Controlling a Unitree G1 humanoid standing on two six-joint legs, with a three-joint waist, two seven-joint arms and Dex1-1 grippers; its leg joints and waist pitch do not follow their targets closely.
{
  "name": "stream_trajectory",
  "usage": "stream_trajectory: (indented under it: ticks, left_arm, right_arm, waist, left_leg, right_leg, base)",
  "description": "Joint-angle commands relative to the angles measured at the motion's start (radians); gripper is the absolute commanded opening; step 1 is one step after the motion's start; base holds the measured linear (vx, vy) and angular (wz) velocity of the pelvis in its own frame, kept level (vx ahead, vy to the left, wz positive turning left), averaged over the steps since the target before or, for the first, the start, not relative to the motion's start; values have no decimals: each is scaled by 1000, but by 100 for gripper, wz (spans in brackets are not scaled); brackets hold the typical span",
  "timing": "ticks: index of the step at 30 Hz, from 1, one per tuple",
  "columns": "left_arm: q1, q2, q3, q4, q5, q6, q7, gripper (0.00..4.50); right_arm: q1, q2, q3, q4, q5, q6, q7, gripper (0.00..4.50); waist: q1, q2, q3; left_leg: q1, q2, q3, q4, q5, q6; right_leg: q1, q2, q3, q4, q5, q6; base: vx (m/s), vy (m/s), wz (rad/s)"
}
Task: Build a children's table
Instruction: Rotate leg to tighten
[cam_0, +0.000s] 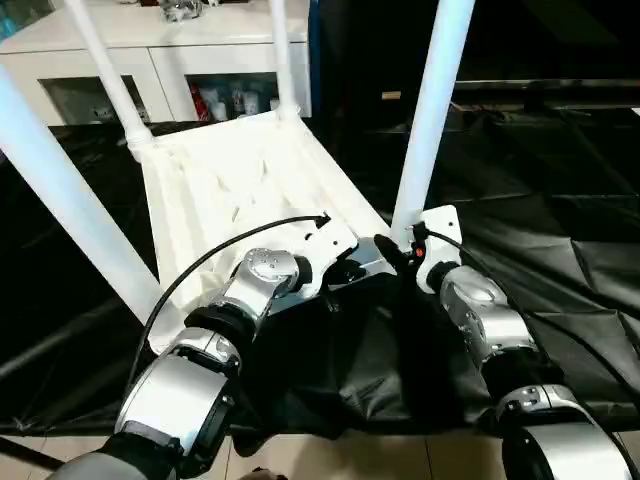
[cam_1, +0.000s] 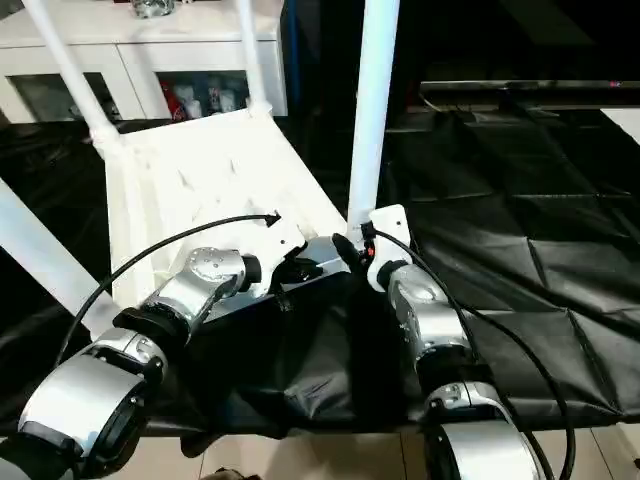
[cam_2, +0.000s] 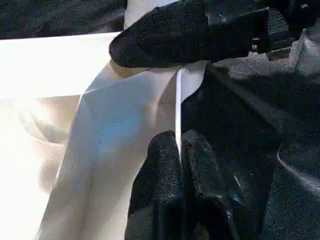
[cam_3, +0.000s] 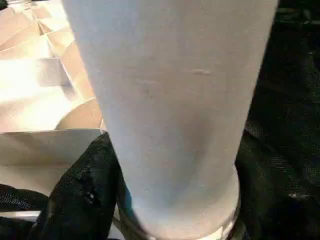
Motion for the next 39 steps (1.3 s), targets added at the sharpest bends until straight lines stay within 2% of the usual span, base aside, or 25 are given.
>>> stream_trajectory:
  ticks: [1, 2, 5, 7, 9, 11, 12, 13, 15, 17, 21, 22, 26, 29, 33, 34, 36, 37, 38, 39]
  left_arm:
    - [-9, -12, -2, -21, -29, -64, -124, 0]
    - [-7, -9, -3, -23, -30, -67, -135, 0]
    - [-2, 11, -11, -32, -34, -78, -192, 0]
    - [6, 40, -21, -43, -40, -94, -269, 0]
    - [14, 65, -14, -60, -64, -87, -347, 0]
    - [23, 93, -4, -81, -94, -71, -438, 0]
    - [25, 99, -4, -84, -98, -70, -454, 0]
    - [28, 108, -4, -87, -101, -61, -482, 0]
    - [30, 116, -4, -89, -103, -53, -505, 0]
    - [38, 133, 4, -92, -108, -46, -552, 0]
    - [46, 142, 4, -102, -113, -43, -574, 0]
    - [50, 146, 4, -106, -115, -40, -580, 0]
    - [54, 150, 5, -115, -116, -36, -588, 0]
    - [55, 148, 9, -120, -113, -37, -585, 0]
    - [44, 130, 14, -102, -90, -55, -479, 0]
    - [36, 121, 16, -88, -76, -59, -421, 0]
    - [36, 121, 16, -88, -76, -59, -421, 0]
    - [30, 114, 15, -79, -68, -53, -389, 0]
    - [11, 86, 22, -51, -53, -32, -278, 0]
    - [8, 81, 24, -46, -51, -27, -259, 0]
  right_arm:
    - [37, -1, 102, -41, 14, 16, 227, 361]
    - [39, -7, 106, -48, 15, 16, 242, 371]
    - [54, -53, 131, -82, 14, 11, 324, 371]
    - [74, -111, 150, -125, 25, 8, 430, 371]
    - [88, -165, 154, -159, 45, 16, 520, 371]
    - [100, -222, 158, -190, 65, 28, 617, 371]
    - [102, -231, 160, -194, 69, 30, 635, 371]
    - [103, -240, 161, -191, 60, 21, 649, 371]
    - [103, -247, 161, -189, 53, 16, 661, 371]
    - [99, -261, 162, -187, 50, 24, 705, 371]
    - [94, -263, 162, -188, 71, 38, 720, 371]
    - [92, -261, 162, -190, 81, 46, 730, 345]
    - [93, -254, 164, -191, 93, 63, 752, 319]
    - [102, -247, 165, -197, 93, 69, 762, 292]
    - [119, -216, 161, -188, 78, 72, 680, 275]
    - [117, -197, 155, -164, 58, 71, 609, 274]
    - [117, -197, 155, -164, 58, 71, 609, 272]
    - [113, -184, 153, -142, 40, 67, 552, 272]
    - [99, -144, 133, -78, 13, 69, 404, 272]
    - [97, -137, 128, -68, 10, 69, 379, 272]
  waist:
    - [1, -19, -50]
    - [8, -19, -53]
    - [15, -20, -58]
    - [19, -25, -58]
    - [27, -22, -64]
    - [31, -24, -68]
    - [35, -21, -70]
    - [38, -19, -71]
    - [41, -18, -70]
    - [42, -16, -66]
    - [40, -17, -65]
    - [41, -19, -66]
    - [44, -21, -70]
    - [44, -21, -71]
    - [45, -18, -71]
    - [41, -16, -68]
    - [40, -16, -67]
    - [35, -19, -65]
    - [32, -17, -61]
    - [26, -15, -57]
  left_leg:
    - [23, 61, -40, -83, -340, 23]
    - [21, 65, -37, -79, -293, 45]
    - [15, 63, -35, -71, -228, 78]
    - [17, 63, -33, -66, -205, 91]
    - [16, 65, -31, -58, -160, 123]
    - [13, 64, -32, -53, -128, 140]
    - [9, 65, -31, -48, -101, 169]
    - [9, 67, -32, -46, -102, 171]
    - [10, 68, -31, -46, -115, 167]
    - [11, 71, -33, -52, -161, 144]
    - [11, 71, -34, -55, -189, 117]
    - [12, 72, -34, -56, -183, 118]
    - [8, 69, -33, -47, -125, 144]
    - [8, 68, -32, -44, -119, 150]
    - [9, 69, -33, -46, -131, 145]
    - [8, 70, -35, -50, -153, 126]
    - [9, 69, -35, -52, -169, 118]
    - [7, 67, -35, -53, -191, 97]
    - [9, 67, -36, -59, -216, 80]
    - [11, 67, -37, -63, -242, 64]
  right_leg:
    - [22, -69, 35, -96, -264, -199]
    - [25, -66, 34, -88, -188, -209]
    - [31, -70, 32, -77, -101, -237]
    - [31, -69, 29, -76, -76, -252]
    - [31, -68, 28, -66, -8, -267]
    - [36, -68, 26, -58, 48, -276]
    - [31, -66, 24, -50, 106, -290]
    - [27, -66, 23, -48, 108, -294]
    - [22, -66, 23, -49, 90, -298]
    - [21, -66, 22, -53, 23, -299]
    - [21, -69, 24, -55, -9, -295]
    - [22, -69, 23, -55, -5, -295]
    - [24, -70, 22, -46, 60, -300]
    - [23, -69, 21, -45, 71, -302]
    - [21, -68, 21, -46, 49, -298]
    - [19, -67, 21, -49, 19, -295]
    - [19, -67, 21, -52, -3, -293]
    - [21, -70, 22, -57, -55, -282]
    - [19, -70, 23, -63, -100, -274]
    - [15, -69, 24, -66, -137, -270]
  base:
    - [0, 0, 0]
    - [0, 0, 0]
    - [0, 0, 0]
    - [0, 0, 0]
    - [0, 0, 0]
    - [0, 0, 0]
    - [0, 0, 0]
    - [0, 0, 0]
    - [0, 0, 0]
    - [0, 0, 0]
    - [0, 0, 0]
    - [0, 0, 0]
    - [0, 0, 0]
    - [0, 0, 0]
    - [0, 0, 0]
    - [0, 0, 0]
    - [0, 0, 0]
    - [0, 0, 0]
    - [0, 0, 0]
    - [0, 0, 0]
